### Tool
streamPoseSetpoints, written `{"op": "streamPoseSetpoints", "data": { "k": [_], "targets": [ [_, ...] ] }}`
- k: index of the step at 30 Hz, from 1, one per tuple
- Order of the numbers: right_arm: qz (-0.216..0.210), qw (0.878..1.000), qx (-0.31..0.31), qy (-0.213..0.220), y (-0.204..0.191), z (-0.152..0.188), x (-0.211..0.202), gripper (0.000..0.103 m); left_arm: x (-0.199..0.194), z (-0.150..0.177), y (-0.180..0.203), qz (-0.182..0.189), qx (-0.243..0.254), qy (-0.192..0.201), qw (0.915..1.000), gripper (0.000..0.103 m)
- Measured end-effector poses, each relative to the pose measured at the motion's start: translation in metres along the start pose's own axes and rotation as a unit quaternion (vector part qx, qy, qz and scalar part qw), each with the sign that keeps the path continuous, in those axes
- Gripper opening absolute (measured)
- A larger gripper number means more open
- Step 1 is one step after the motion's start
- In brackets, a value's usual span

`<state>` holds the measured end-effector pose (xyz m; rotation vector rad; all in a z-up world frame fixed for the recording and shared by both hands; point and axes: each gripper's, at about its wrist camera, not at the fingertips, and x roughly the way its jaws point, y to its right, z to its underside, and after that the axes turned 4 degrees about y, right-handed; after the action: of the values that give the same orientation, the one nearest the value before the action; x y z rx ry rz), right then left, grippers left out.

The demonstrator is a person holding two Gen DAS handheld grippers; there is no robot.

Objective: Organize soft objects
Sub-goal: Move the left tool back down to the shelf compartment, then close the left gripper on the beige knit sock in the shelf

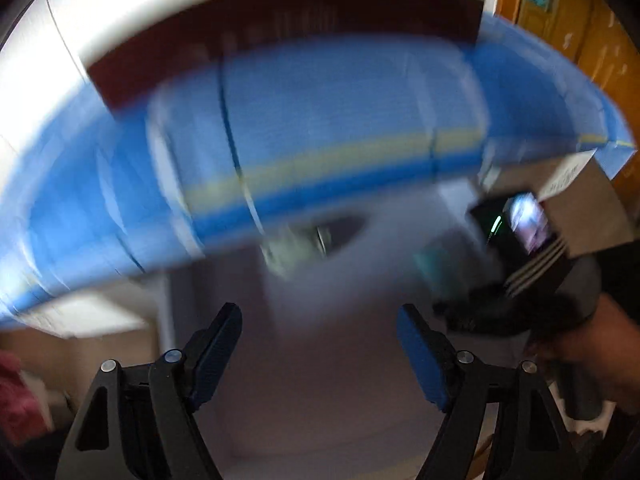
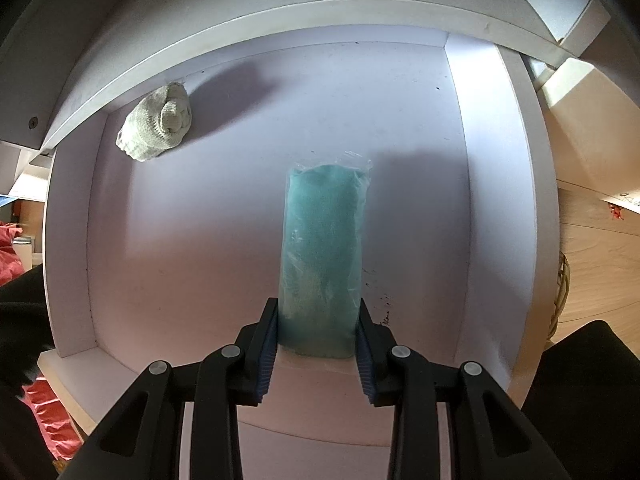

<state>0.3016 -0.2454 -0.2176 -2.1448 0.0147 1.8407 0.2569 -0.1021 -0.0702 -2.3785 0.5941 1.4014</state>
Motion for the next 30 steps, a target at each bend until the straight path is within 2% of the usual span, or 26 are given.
{"op": "streamPoseSetpoints", "data": {
  "k": [4,5,7,12,17,21,26,30],
  "targets": [
    [-0.003,1.0,0.006,-0.001,0.0,0.0,0.002,0.034,0.049,0.022,-0.014,0.014,-0.073,-0.062,0.9953,0.08],
    [-0.003,1.0,0.006,0.0,0.0,-0.001,0.002,0.034,0.063,0.028,-0.019,0.008,-0.093,-0.078,0.9925,0.08],
    [-0.004,1.0,0.007,-0.001,0.001,-0.001,0.003,0.034,0.079,0.039,-0.02,-0.018,-0.092,-0.091,0.9914,0.08],
    [-0.007,1.0,0.011,-0.005,0.005,-0.002,0.007,0.034,0.105,0.034,-0.003,-0.073,0.011,-0.076,0.9944,0.08],
    [-0.004,1.0,0.013,-0.003,0.009,-0.002,0.008,0.034,0.133,0.015,0.015,-0.093,0.115,-0.058,0.9872,0.08],
    [-0.002,1.0,0.008,0.005,0.008,-0.003,0.006,0.034,0.152,0.0,0.017,-0.106,0.158,-0.047,0.9806,0.08],
    [-0.005,1.0,0.004,0.004,0.007,-0.002,0.009,0.034,0.169,-0.016,0.017,-0.081,0.19,-0.043,0.9776,0.08],
    [-0.012,1.0,0.009,0.004,0.01,0.0,0.008,0.034,0.178,-0.018,0.016,-0.021,0.177,-0.062,0.9821,0.084]
  ]
}}
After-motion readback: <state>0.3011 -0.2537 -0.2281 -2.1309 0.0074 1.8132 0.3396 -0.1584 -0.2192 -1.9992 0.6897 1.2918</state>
